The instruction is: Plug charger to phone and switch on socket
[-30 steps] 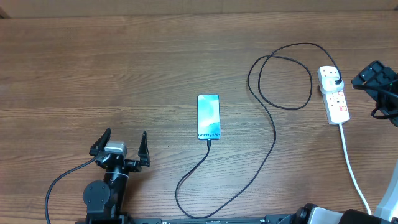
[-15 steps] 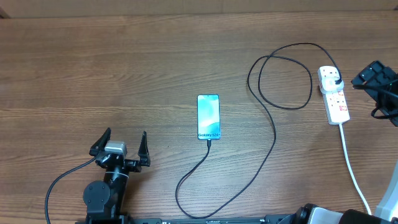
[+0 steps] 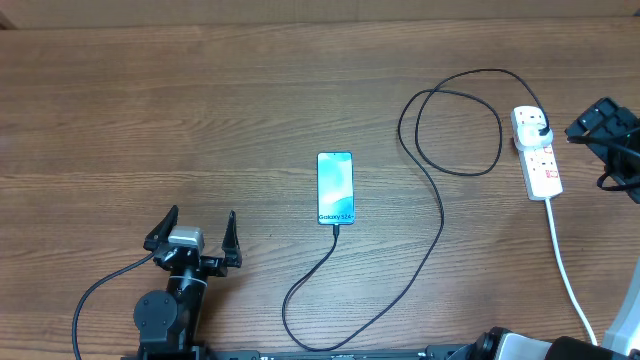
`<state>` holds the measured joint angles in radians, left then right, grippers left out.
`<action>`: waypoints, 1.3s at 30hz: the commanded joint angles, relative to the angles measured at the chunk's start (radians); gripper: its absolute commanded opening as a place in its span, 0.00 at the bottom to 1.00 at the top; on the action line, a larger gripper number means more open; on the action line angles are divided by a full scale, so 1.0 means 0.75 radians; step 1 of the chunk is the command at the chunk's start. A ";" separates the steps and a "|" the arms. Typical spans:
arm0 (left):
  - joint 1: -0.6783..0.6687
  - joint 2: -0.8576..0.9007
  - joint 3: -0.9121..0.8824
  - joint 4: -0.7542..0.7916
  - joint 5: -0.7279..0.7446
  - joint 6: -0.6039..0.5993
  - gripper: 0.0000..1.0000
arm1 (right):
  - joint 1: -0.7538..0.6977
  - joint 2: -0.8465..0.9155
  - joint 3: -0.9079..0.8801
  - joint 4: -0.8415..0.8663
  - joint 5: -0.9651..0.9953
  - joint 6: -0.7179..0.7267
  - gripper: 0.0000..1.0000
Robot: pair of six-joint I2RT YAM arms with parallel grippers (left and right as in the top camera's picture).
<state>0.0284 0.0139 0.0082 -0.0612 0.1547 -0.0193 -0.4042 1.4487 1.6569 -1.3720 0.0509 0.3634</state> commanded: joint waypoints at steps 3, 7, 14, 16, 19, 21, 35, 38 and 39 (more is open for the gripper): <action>0.009 -0.014 -0.005 -0.002 0.024 -0.009 0.99 | 0.007 0.002 0.036 0.024 0.020 0.001 1.00; 0.009 -0.014 -0.005 -0.002 0.024 -0.009 1.00 | 0.011 -0.004 0.015 0.105 0.014 0.085 1.00; 0.009 -0.014 -0.005 -0.002 0.024 -0.009 1.00 | 0.108 -0.078 -0.192 0.360 -0.005 0.190 1.00; 0.009 -0.014 -0.005 -0.003 0.024 -0.009 1.00 | 0.158 -0.130 -0.299 0.476 -0.004 0.189 1.00; 0.009 -0.014 -0.005 -0.003 0.024 -0.008 0.99 | 0.227 -0.225 -0.496 0.679 0.001 0.182 1.00; 0.009 -0.014 -0.005 -0.003 0.024 -0.009 1.00 | 0.266 -0.291 -0.628 0.809 0.000 0.179 1.00; 0.009 -0.014 -0.005 -0.002 0.024 -0.009 0.99 | 0.505 -0.871 -1.652 1.827 0.000 0.167 1.00; 0.009 -0.014 -0.005 -0.002 0.024 -0.009 1.00 | 0.531 -1.006 -1.830 1.975 -0.008 0.103 1.00; 0.009 -0.014 -0.005 -0.002 0.024 -0.009 1.00 | 0.540 -1.060 -1.888 2.009 -0.011 0.069 1.00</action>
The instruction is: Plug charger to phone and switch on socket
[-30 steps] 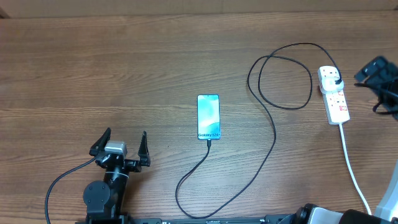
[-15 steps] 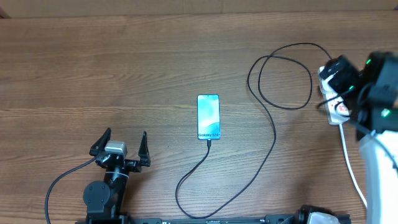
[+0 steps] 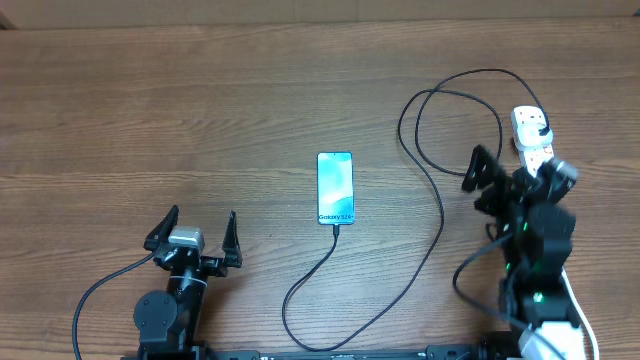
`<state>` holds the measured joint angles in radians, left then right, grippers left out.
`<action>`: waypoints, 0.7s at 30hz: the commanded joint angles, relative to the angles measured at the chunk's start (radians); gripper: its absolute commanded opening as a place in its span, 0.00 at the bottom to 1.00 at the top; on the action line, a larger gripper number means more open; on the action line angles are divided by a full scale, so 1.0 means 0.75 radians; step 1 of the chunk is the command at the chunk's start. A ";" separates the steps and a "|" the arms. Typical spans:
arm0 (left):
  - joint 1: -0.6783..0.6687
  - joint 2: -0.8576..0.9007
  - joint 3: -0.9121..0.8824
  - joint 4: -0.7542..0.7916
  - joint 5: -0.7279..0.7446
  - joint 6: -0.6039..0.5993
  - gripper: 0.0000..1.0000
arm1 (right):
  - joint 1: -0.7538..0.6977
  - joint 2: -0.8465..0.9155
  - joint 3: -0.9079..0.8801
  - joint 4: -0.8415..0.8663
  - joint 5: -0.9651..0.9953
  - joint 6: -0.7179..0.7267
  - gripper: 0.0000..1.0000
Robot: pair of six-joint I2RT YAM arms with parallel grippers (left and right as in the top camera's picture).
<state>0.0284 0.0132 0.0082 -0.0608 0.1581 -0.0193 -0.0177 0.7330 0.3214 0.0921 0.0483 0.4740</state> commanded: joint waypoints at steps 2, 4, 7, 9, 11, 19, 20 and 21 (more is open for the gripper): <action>0.009 -0.013 -0.005 -0.003 0.019 -0.009 1.00 | 0.040 -0.199 -0.194 0.089 -0.012 -0.124 1.00; 0.009 -0.013 -0.005 -0.003 0.019 -0.009 1.00 | 0.052 -0.298 -0.273 0.097 -0.023 -0.174 1.00; 0.009 -0.013 -0.005 -0.003 0.020 -0.009 0.99 | 0.063 -0.445 -0.364 0.095 -0.075 -0.259 1.00; 0.009 -0.013 -0.005 -0.003 0.019 -0.009 1.00 | 0.063 -0.552 -0.418 0.095 -0.120 -0.307 1.00; 0.009 -0.013 -0.005 -0.003 0.020 -0.008 0.99 | 0.068 -0.634 -0.417 0.008 -0.135 -0.344 1.00; 0.009 -0.013 -0.005 -0.003 0.020 -0.009 0.99 | 0.075 -0.899 -0.418 -0.233 -0.130 -0.425 1.00; 0.009 -0.013 -0.005 -0.003 0.020 -0.009 1.00 | 0.075 -0.925 -0.418 -0.233 -0.129 -0.426 1.00; 0.009 -0.013 -0.005 -0.003 0.019 -0.008 1.00 | 0.075 -0.950 -0.418 -0.233 -0.126 -0.426 1.00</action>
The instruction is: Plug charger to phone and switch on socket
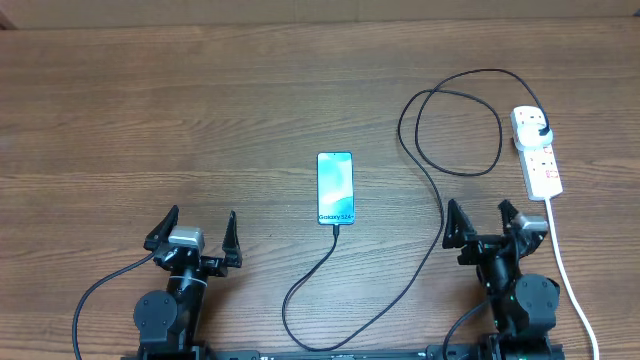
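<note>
A phone (335, 188) with a lit blue screen lies face up at the table's middle. A black cable (437, 215) is plugged into its near end, curves round the front, loops at the right and ends at a black plug in the white socket strip (537, 153) at the far right. My left gripper (197, 229) stands open near the front left, with nothing between its fingers. My right gripper (484, 220) stands open at the front right, below the strip and just right of the cable.
The strip's white lead (562, 270) runs down the right side past the right arm to the front edge. The brown wooden table (150, 110) spreads bare to the left and back.
My right arm has drawn back toward the front edge, away from the socket strip. The whole strip shows again. The left arm, phone and cable stay as they were.
First my right arm was out at the far right edge beside the strip, with the cable plugged into the phone. Then it stood over the strip's near half. Now it is back at the front right, open.
</note>
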`<state>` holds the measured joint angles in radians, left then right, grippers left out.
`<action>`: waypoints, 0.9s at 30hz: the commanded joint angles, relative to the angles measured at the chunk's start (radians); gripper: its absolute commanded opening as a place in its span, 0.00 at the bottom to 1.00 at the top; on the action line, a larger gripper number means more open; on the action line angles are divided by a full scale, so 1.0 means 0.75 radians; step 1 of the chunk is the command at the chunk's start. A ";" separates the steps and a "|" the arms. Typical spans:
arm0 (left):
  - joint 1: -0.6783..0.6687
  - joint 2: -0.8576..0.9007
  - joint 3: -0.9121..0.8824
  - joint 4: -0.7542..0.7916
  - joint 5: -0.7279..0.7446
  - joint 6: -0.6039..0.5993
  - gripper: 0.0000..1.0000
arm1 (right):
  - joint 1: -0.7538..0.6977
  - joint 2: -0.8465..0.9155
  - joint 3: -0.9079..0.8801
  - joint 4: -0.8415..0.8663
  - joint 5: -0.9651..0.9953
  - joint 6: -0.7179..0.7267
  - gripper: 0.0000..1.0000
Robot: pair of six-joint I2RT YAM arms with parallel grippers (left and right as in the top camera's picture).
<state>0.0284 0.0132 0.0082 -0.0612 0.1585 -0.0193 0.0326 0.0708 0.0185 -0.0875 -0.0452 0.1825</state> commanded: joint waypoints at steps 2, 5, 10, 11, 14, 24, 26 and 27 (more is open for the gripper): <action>0.009 -0.013 -0.005 -0.002 0.019 -0.009 0.99 | 0.008 -0.092 -0.014 0.014 0.004 -0.037 1.00; 0.009 -0.013 -0.005 -0.002 0.019 -0.009 0.99 | 0.009 -0.092 -0.014 0.006 0.008 -0.037 1.00; 0.009 -0.013 -0.005 -0.002 0.019 -0.009 1.00 | 0.009 -0.092 -0.014 0.005 0.008 -0.112 1.00; 0.009 -0.013 -0.005 -0.003 0.019 -0.008 1.00 | 0.009 -0.092 -0.014 0.005 0.008 -0.139 1.00; 0.009 -0.013 -0.005 -0.003 0.019 -0.009 1.00 | 0.009 -0.092 -0.014 0.005 0.009 -0.214 1.00; 0.009 -0.013 -0.005 -0.003 0.019 -0.008 1.00 | 0.009 -0.092 -0.014 0.003 0.034 -0.310 1.00; 0.009 -0.013 -0.005 -0.002 0.019 -0.009 1.00 | 0.009 -0.092 -0.014 0.003 0.033 -0.326 1.00; 0.009 -0.013 -0.005 -0.002 0.019 -0.009 1.00 | 0.009 -0.092 -0.014 0.003 0.033 -0.325 1.00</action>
<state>0.0284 0.0132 0.0082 -0.0608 0.1585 -0.0193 0.0334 0.0113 0.0185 -0.0898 -0.0334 -0.0265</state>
